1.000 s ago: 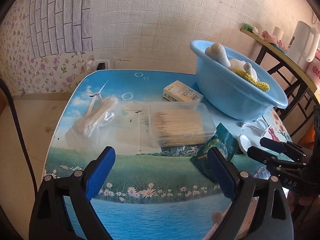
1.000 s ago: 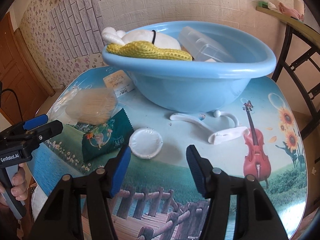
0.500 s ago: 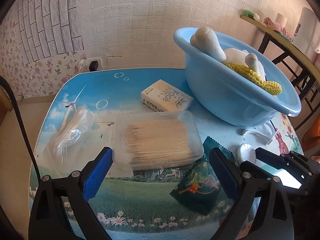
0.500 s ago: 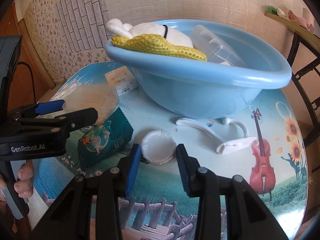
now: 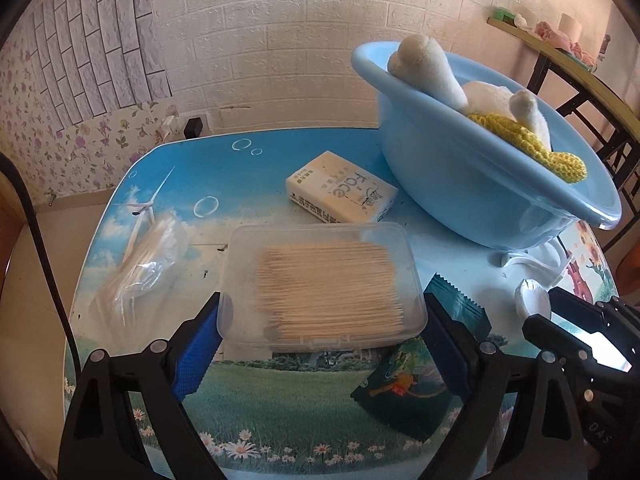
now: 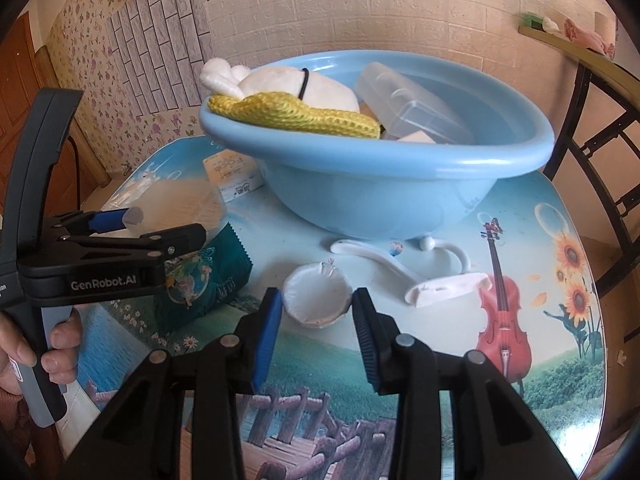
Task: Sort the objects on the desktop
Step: 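Grasp the toothpick box with the left tool while the right tool grasps the round white lid, then carry the toothpick box and white lid into the blue basin and open both tools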
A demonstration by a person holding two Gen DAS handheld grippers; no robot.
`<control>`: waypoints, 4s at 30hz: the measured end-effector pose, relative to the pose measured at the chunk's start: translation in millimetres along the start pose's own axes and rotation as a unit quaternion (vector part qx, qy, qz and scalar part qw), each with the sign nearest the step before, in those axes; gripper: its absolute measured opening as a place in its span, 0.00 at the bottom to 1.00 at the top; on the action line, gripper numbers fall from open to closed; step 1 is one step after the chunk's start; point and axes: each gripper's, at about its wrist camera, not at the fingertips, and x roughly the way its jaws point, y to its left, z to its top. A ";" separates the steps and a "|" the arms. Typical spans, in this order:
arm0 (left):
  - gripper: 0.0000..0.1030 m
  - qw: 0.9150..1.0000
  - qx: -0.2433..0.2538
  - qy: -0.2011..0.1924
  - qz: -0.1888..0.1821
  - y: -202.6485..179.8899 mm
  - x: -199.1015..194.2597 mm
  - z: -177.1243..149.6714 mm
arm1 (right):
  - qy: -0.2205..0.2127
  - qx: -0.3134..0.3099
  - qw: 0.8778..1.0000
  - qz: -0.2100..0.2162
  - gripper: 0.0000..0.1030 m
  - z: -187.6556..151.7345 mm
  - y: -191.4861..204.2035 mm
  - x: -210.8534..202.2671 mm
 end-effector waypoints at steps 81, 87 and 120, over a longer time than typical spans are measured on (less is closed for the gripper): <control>0.89 0.997 -0.021 -0.070 0.026 37.3 -39.3 -92.6 | -0.034 0.014 0.997 -0.066 0.36 -52.2 -26.0 -37.4; 0.89 0.997 -0.031 -0.071 0.020 40.0 -44.5 -91.2 | -0.052 0.006 0.997 -0.055 0.36 -46.6 -18.7 -51.0; 0.89 0.982 -0.001 -0.182 -0.047 -18.3 -111.2 19.1 | -0.180 -0.011 0.984 0.004 0.36 46.9 -22.1 -96.7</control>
